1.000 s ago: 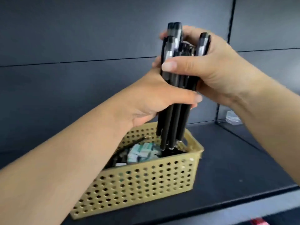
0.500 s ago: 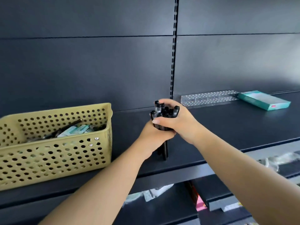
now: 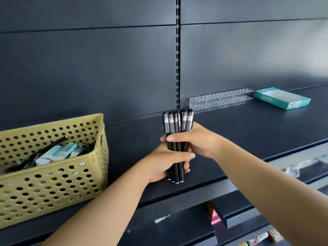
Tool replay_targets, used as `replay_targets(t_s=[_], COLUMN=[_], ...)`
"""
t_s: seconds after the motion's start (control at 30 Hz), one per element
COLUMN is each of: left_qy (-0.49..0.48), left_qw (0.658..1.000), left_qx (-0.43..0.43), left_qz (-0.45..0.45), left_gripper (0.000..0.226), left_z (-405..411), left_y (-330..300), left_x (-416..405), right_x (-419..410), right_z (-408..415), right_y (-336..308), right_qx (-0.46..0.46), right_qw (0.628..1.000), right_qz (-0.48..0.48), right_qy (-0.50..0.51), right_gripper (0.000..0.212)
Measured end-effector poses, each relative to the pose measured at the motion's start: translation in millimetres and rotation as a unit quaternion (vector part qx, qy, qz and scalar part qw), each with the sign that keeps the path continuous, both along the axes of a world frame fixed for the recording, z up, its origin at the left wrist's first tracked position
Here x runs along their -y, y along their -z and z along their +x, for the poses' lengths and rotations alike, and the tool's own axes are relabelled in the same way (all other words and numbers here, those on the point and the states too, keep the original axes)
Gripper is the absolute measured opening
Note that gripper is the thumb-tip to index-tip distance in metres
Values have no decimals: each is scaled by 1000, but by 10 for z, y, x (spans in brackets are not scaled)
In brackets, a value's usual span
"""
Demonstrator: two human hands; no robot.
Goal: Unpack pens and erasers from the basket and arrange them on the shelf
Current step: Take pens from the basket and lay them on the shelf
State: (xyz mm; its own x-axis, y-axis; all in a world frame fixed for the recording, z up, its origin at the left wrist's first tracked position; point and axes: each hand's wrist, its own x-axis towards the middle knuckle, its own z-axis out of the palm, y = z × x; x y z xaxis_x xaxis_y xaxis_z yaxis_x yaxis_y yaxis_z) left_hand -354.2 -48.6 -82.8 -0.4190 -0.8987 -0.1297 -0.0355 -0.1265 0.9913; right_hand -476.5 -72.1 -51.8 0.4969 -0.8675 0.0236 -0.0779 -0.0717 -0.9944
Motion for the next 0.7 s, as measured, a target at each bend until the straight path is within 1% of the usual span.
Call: replay_targets(t_s=[0.07,0.13,0.17,0.2,0.27,0.33,0.4,0.47,0.5,0.53,0.57,0.6,0.63,0.7], left_qy=[54,87,97,105,103,60,-15,-85,-111,-138,-160,-175,-185,-192], left_qw=[995,988,984,982,981,989,996,995,993,989,978,954,917,819], left_qx=[-62,-98,-110,-118,-104,-69,-45,-33,-11,44,132,234,340,522], left_qz=[58,84,96,108,124,114,82,44,27,2,-29,-63,-93,-143], left_gripper=[13,9,8,12,17,13,10,9,8,11,17,25,34,52], left_z=[-90,-254,-353,-457,-662,-911,-1149,-1407,-1523,-1633,-1715,-1805,-1882,-1976], left_y=[-82,-142,-165,-172,-156,-116,-62,8,43,70,85,95,96,113], left_x=[19,61,87,131,244,390,539,694,765,837,899,975,1035,1134], right_x=[62,123,160,206,332,501,704,959,1083,1194,1280,1372,1471,1651], right_z=[-130,-297,-386,-476,-674,-919,-1160,-1396,-1488,-1564,-1614,-1667,-1713,-1761], right_y=[-48,-66,-61,-57,-31,3,47,108,134,155,170,177,191,219], right_qx=[35,43,40,39,41,49,66,74,73,71,68,61,51,23], right_qw=[998,997,996,995,991,988,984,980,978,977,975,974,974,974], right_qz=[43,66,78,91,114,127,144,167,179,192,202,212,218,223], right_qy=[9,17,22,34,56,69,84,83,77,69,59,45,29,10], right_gripper=[5,5,5,5,14,19,14,11,10,9,8,8,8,7])
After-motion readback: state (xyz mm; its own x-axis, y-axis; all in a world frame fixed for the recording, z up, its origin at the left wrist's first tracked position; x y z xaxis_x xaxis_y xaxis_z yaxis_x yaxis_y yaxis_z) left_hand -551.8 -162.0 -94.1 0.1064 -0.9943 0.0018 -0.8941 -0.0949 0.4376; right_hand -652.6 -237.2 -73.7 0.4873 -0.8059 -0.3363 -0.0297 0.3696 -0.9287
